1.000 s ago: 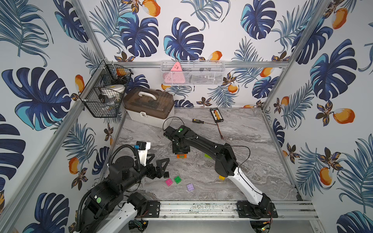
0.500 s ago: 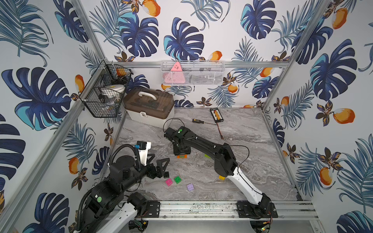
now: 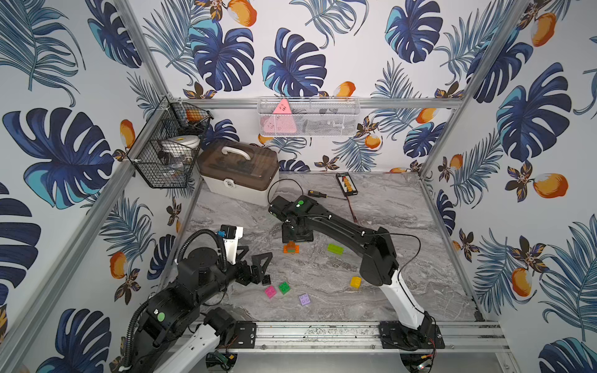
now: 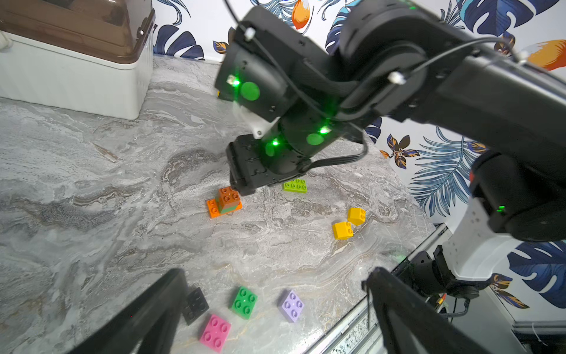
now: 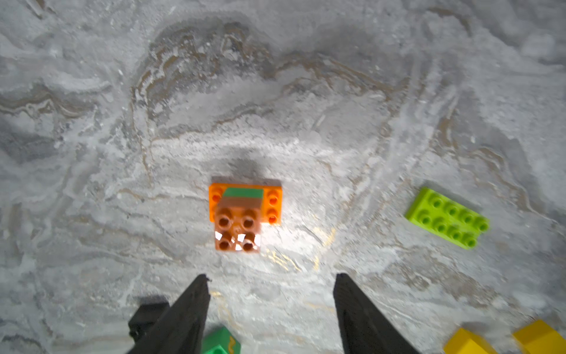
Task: Assemble the number 1 with lego
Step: Assemble the lego brick with the lego brick, then pick up the lego brick from the center of the board.
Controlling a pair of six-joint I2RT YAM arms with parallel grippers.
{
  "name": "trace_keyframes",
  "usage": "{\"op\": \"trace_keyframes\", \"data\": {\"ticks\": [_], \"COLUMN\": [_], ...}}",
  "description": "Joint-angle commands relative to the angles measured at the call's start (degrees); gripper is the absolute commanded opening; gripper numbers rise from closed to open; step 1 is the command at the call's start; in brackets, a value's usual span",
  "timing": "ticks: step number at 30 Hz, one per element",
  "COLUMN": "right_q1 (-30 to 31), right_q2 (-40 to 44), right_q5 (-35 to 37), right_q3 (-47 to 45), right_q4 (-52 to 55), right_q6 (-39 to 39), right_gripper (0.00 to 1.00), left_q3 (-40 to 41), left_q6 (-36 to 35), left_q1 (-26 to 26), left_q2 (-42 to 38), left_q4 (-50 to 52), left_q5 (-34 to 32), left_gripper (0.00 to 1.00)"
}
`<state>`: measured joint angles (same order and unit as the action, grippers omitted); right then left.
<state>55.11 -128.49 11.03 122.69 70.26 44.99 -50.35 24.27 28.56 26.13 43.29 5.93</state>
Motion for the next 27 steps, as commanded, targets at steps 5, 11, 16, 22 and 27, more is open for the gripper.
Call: {"op": "trace_keyframes", "data": {"ticks": [5, 11, 16, 22, 27], "right_q1": [2.16, 10.80, 17.35, 20.59, 21.08], "right_q2": [23.43, 28.96, 25.68, 21.59, 19.52], "right_q5": [-6.87, -6.74, -5.89, -6.16, -6.23], "right_q3": [-30.81, -41.10, -45.00, -44.36, -44.21], "right_q4": [-13.15, -13.06, -16.96, -18.68, -19.72], "right_q6": [-4.09, -1.57, 1.02, 1.08, 1.64], "right_gripper": [0.67, 0.69, 0.69, 0.67, 0.63], "left_q3": [-0.80, -0.89, -0.98, -0.97, -0.98], "left_q6": [-0.68, -0.76, -0.43, -0.28, -0.35], "left_q1": [-0.08, -1.34, -1.88, -1.76, -1.76], "left_q2": [1.55, 2.85, 2.57, 2.46, 3.15], "left_q4": [-0.98, -1.02, -0.57, -0.26, -0.17], "left_q5": [1.88, 2.33, 1.46, 0.66, 0.85], "left_gripper": [0.99, 0.99, 0.99, 0.99, 0.99]}}
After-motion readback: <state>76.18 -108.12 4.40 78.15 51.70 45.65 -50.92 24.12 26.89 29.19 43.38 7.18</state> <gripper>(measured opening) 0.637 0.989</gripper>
